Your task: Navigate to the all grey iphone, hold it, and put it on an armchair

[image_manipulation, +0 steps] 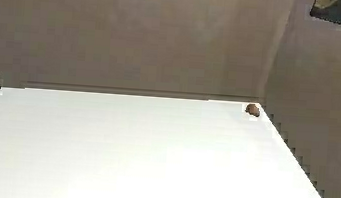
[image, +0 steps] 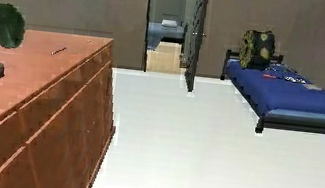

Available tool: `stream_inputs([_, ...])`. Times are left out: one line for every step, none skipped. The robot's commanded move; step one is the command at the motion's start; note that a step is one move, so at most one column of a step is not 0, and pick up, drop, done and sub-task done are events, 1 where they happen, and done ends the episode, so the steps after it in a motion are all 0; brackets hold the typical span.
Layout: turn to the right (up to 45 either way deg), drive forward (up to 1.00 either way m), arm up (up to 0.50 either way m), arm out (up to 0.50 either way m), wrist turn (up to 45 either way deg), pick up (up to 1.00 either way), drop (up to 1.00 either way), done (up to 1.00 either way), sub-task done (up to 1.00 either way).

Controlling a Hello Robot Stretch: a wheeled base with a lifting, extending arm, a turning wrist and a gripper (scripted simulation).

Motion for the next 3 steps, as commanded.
stream_inputs([0.0, 1.0, 0.0, 0.0, 0.0, 0.0, 0.0, 0.0, 0.0])
stream_inputs([0.0, 1.0, 0.0, 0.0, 0.0, 0.0, 0.0, 0.0, 0.0])
stream_inputs([0.0, 1.0, 0.0, 0.0, 0.0, 0.0, 0.0, 0.0, 0.0])
